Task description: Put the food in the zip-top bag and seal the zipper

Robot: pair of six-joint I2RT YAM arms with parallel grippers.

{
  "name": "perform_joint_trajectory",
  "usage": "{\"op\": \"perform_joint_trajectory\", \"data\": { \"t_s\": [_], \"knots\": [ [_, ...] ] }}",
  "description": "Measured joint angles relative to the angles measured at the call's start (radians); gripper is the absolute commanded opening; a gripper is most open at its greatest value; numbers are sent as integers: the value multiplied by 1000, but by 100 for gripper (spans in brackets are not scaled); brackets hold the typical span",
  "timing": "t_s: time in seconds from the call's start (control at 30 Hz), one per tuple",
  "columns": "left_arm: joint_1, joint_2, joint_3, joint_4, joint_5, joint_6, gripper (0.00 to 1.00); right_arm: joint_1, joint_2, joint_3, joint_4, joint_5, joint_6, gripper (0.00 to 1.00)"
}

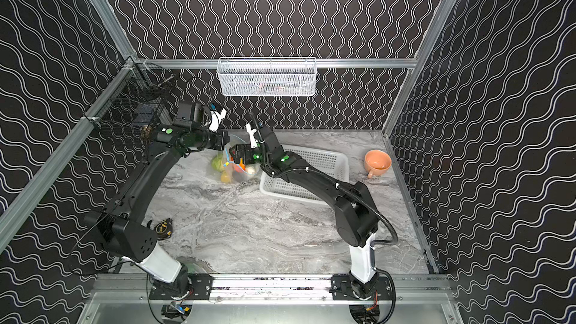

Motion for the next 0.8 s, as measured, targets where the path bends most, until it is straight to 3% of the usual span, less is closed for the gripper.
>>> {"op": "perform_joint_trajectory", "data": {
  "t_s": [0.27,0.5,0.67,0.8],
  "knots": [
    [3,-3,-8,2,2,0,0,1,-103,-88,50,53,-87,99],
    [4,-3,3,0,10,1,0,23,-129,-65,14,235,-180,99],
    [4,-5,-8,0,10,4,0,21,-178,-140,82,363,-233,99],
    [4,-8,-11,0,-8,17,0,23,-203,-198,138,330,-344,99]
  ]
}}
